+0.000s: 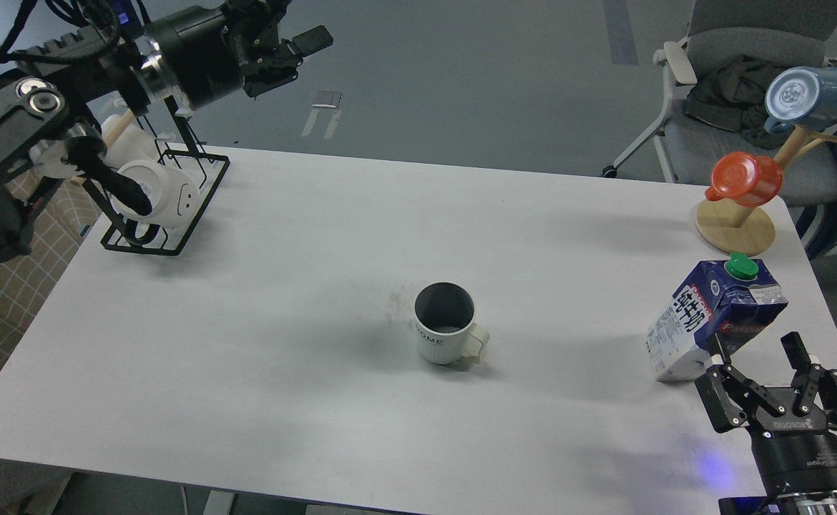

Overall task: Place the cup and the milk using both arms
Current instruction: 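Bring the right gripper to the milk carton and close around it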

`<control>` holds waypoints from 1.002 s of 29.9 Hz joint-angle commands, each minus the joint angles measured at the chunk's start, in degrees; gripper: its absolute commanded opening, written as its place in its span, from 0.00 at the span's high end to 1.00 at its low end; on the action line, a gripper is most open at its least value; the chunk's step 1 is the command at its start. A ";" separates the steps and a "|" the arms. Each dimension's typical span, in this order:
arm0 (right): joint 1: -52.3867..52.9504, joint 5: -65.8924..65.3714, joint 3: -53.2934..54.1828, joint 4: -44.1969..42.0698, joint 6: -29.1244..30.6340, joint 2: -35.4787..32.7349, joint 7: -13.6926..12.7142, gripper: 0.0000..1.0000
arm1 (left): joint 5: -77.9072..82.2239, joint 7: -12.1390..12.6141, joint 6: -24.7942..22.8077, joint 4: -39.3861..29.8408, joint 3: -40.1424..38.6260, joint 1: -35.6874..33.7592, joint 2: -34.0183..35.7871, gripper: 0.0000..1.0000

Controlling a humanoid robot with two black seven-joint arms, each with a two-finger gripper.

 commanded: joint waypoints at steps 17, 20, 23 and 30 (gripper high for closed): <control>3.14 -6.29 0.30 -0.35 -2.85 0.27 1.21 0.04 | -0.09 -0.19 0.00 -0.51 -0.71 1.27 0.08 0.02; 3.50 -6.29 0.73 -0.44 -3.46 0.27 1.30 0.03 | -0.09 -0.19 0.00 -0.51 -0.71 1.27 0.26 0.02; 3.67 -6.37 0.82 -0.53 -5.22 0.35 1.56 0.05 | -0.09 -0.19 0.00 -0.51 -0.71 1.27 0.26 0.02; 3.94 -6.37 0.82 -0.44 -8.04 0.35 2.36 0.10 | -0.09 -0.19 0.00 -0.60 -0.63 1.27 0.08 0.02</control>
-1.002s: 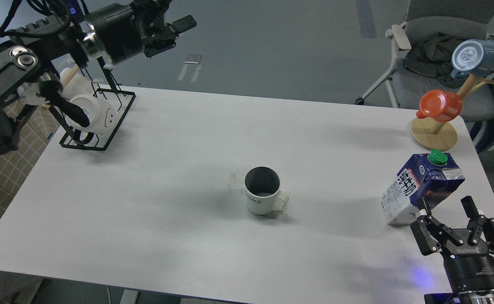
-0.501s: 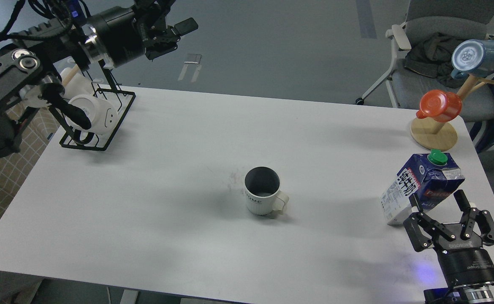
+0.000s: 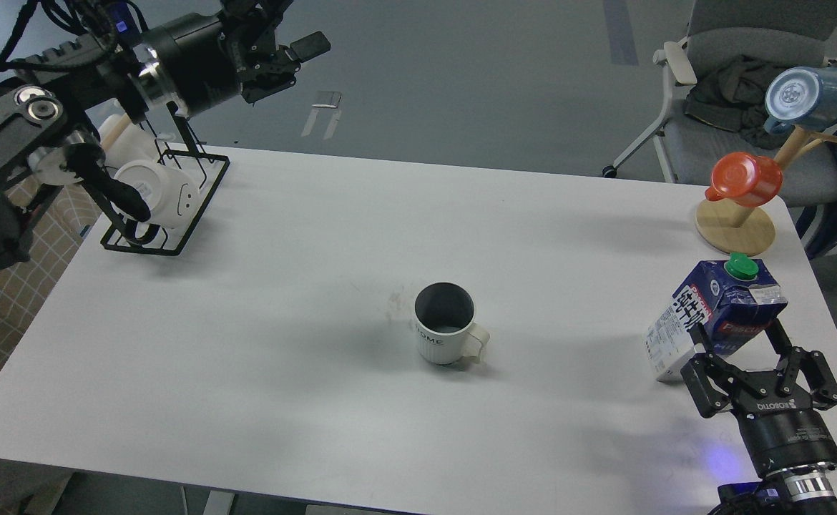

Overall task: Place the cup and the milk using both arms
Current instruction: 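Bring the right gripper to the milk carton and close around it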

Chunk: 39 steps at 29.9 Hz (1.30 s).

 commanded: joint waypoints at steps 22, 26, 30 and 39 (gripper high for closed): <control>3.59 -0.01 0.88 0.06 1.00 0.19 0.09 0.00 | -0.26 -0.09 0.00 -1.23 -0.17 0.97 0.60 0.02; 3.59 -0.09 0.88 0.15 1.18 0.10 0.18 0.00 | -0.26 0.00 0.00 -1.23 -0.17 1.06 0.52 0.02; 3.50 -0.18 0.88 0.15 2.05 0.01 0.18 0.02 | -0.26 0.00 0.00 -1.23 -0.26 1.06 0.60 0.02; 3.41 -0.27 0.80 -0.55 6.80 0.27 0.01 0.01 | -0.26 0.09 0.00 -1.23 -0.17 1.06 0.60 0.02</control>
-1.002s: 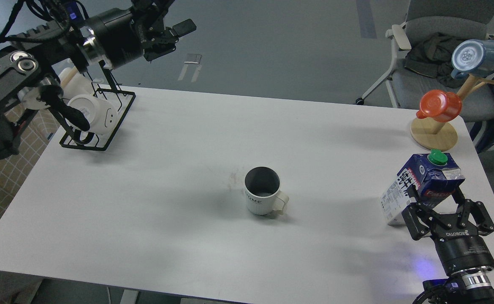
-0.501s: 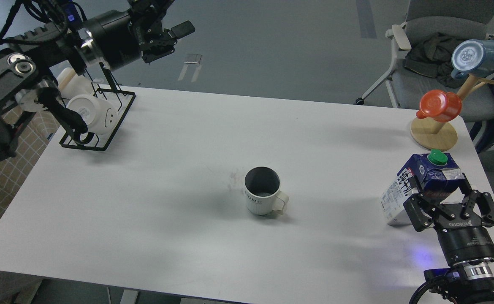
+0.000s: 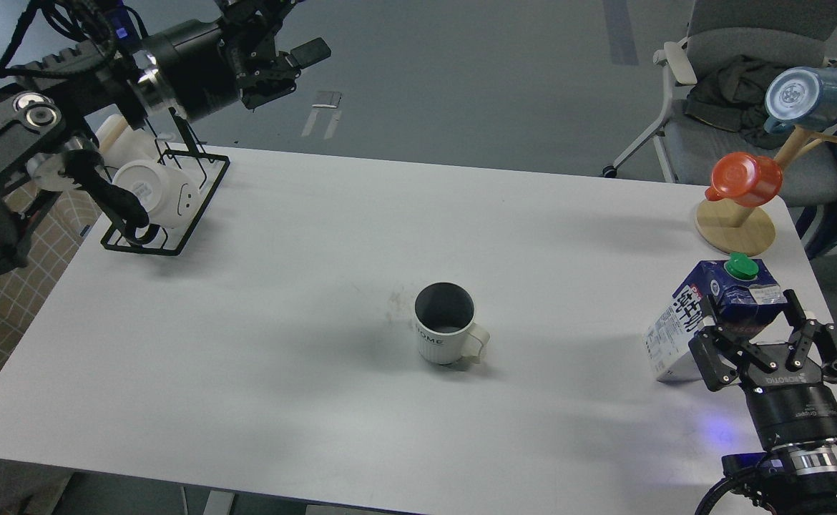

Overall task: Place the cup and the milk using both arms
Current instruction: 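Bring the right gripper to the milk carton and close around it, then move the milk carton with the right gripper beside the white mug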

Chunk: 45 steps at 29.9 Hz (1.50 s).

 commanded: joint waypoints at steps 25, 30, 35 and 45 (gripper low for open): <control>0.16 0.11 -0.79 -2.02 0.33 0.20 -0.33 0.78 | 0.00 0.01 0.00 0.00 0.09 0.18 -0.07 0.02; -0.02 0.19 -1.05 -1.85 3.58 0.73 -0.59 0.78 | 0.00 0.01 0.00 0.00 0.09 0.26 0.02 0.02; -1.25 0.20 -3.77 -1.32 3.64 0.64 -1.03 0.76 | 0.00 0.01 0.00 0.00 0.18 0.26 -0.07 0.02; 2.61 0.11 -12.82 -1.14 3.64 3.45 -1.03 0.76 | 0.00 0.10 0.00 0.00 0.97 1.05 -0.34 0.02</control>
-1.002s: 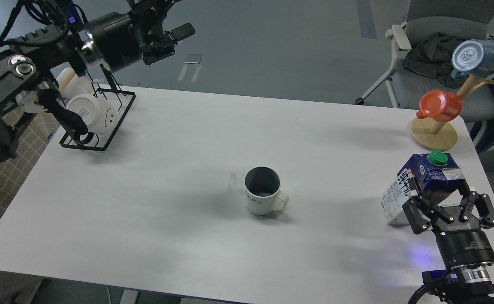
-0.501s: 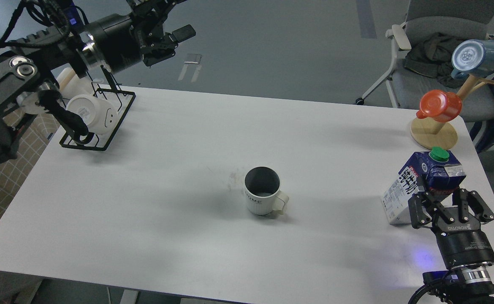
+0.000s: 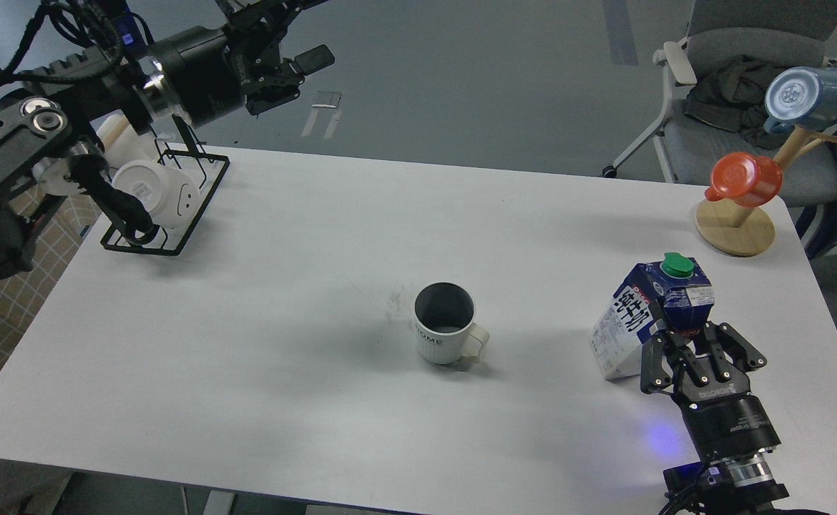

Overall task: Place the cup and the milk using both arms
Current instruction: 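Move the milk carton with the right gripper beside the white mug, then open the right gripper and pull it back from the carton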

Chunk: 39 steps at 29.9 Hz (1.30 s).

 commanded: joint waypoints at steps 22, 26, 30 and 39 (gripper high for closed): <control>10.55 -3.92 -12.09 -7.05 0.00 2.42 -0.36 0.69 | 0.00 0.18 0.00 0.00 0.42 0.90 0.94 0.02; 11.16 -3.92 -12.18 -7.22 0.00 2.42 -0.36 0.67 | 0.09 0.18 0.00 0.00 0.42 0.99 0.94 0.02; 11.25 -3.92 -12.09 -7.40 0.00 2.42 -0.36 0.00 | 0.09 0.45 0.05 -0.09 0.42 0.99 0.94 0.02; 11.25 -3.75 -12.27 -7.66 0.00 2.42 -0.71 0.00 | 0.09 0.62 0.05 -0.79 0.42 1.07 0.85 0.02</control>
